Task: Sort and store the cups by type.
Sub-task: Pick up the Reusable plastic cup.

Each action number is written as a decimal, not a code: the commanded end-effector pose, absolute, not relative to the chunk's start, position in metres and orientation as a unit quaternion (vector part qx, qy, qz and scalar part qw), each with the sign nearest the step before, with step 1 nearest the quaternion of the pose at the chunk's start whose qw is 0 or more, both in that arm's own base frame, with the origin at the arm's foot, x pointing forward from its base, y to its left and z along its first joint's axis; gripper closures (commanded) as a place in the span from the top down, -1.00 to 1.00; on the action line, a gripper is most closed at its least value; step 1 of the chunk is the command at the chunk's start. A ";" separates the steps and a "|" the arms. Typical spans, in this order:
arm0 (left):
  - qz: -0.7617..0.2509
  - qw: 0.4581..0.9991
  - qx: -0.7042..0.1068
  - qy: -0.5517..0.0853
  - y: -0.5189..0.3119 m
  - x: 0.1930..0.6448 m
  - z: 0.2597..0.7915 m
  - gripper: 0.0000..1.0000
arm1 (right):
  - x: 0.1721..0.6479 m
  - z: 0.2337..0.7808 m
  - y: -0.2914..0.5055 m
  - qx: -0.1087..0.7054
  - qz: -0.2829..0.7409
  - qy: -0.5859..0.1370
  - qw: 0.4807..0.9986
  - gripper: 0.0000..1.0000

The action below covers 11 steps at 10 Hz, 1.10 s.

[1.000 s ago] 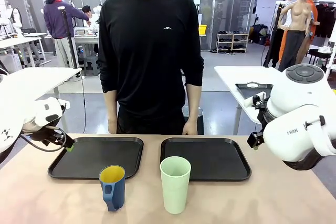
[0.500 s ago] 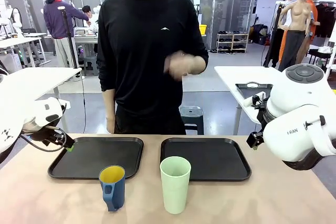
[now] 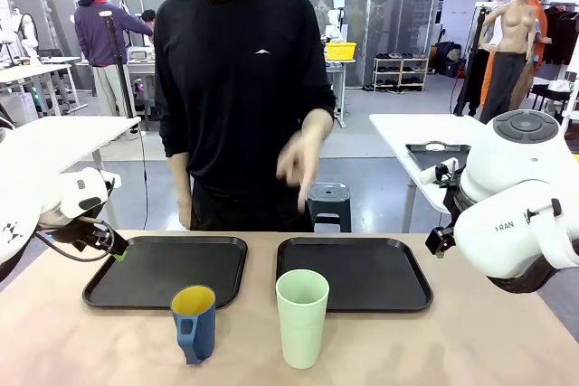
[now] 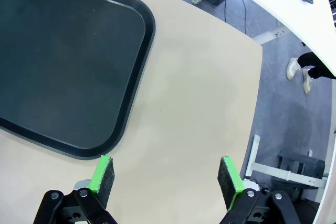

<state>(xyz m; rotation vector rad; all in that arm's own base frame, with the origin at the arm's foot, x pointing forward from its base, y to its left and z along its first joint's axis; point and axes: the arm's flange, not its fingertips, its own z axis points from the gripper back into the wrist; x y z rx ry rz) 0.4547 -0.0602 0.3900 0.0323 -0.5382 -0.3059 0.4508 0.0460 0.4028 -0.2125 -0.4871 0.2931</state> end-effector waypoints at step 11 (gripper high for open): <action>-0.150 0.952 0.016 -0.265 -0.060 0.455 0.390 1.00 | 0.450 0.403 0.046 -0.109 0.147 -0.240 0.953 1.00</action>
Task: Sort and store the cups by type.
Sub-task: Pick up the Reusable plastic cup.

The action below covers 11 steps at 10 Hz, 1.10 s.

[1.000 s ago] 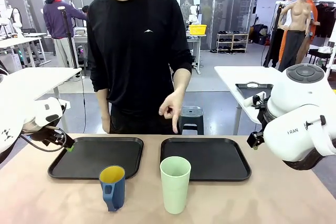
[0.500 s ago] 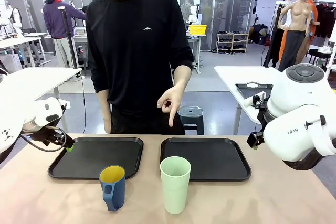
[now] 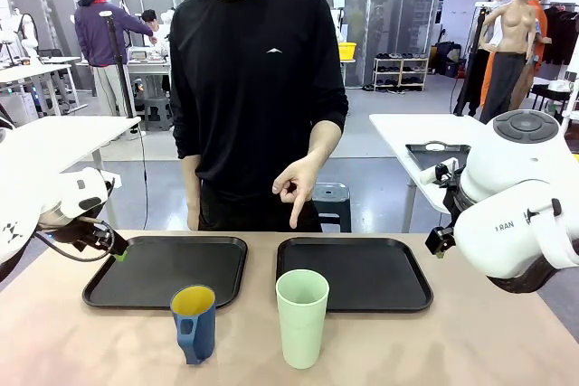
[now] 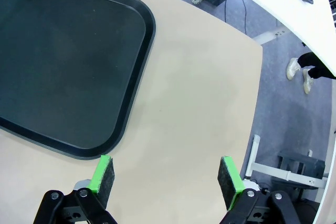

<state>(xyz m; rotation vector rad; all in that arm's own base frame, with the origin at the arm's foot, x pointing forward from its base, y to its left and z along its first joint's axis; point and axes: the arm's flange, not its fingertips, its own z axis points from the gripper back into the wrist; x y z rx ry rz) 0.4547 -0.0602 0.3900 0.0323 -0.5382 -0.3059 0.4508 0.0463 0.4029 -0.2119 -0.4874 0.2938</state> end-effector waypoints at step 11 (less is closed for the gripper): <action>-0.150 0.952 0.016 -0.265 -0.060 0.455 0.390 1.00 | 0.384 0.443 0.052 -0.168 0.598 -0.161 0.767 1.00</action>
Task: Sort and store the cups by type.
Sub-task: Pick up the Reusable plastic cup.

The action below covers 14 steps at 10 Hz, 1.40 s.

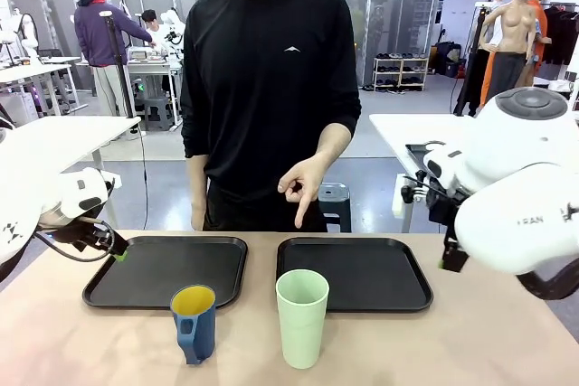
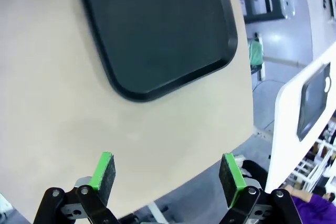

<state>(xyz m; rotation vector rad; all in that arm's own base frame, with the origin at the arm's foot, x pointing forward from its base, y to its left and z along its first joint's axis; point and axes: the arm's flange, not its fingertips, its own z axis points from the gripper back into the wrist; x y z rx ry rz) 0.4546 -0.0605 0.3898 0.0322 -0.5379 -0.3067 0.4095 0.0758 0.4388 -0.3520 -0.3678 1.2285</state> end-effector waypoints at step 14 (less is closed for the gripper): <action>-0.150 0.952 0.016 -0.265 -0.060 0.455 0.390 1.00 | 0.423 0.370 0.005 0.040 0.666 -0.193 0.719 1.00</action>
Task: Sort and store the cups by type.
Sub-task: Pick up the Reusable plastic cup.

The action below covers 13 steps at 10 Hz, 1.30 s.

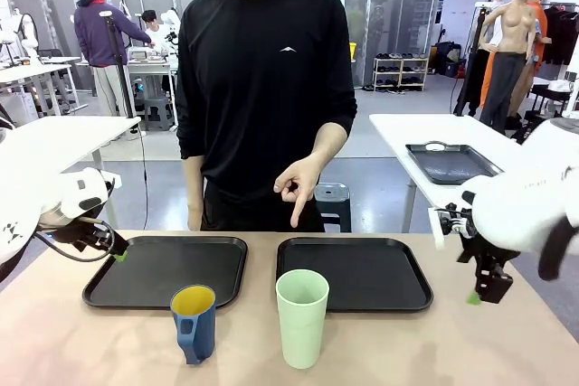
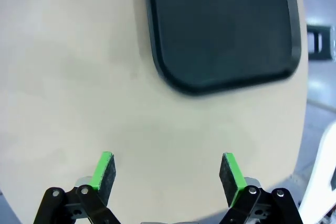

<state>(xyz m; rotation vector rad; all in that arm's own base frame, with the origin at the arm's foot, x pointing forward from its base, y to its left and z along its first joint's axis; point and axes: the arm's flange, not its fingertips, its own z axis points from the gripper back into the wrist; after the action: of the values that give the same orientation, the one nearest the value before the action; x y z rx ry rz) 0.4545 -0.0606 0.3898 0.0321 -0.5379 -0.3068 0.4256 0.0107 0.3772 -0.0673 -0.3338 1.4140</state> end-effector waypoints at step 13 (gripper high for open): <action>-0.150 0.952 0.016 -0.265 -0.060 0.455 0.390 1.00 | 0.429 0.256 0.045 0.419 0.548 -0.490 0.533 1.00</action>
<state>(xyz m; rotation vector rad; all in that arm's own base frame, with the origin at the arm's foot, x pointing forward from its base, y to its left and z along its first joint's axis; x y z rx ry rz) 0.4544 -0.0607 0.3897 0.0321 -0.5377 -0.3072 0.4239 0.0444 0.2823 1.0037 -1.1227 1.3201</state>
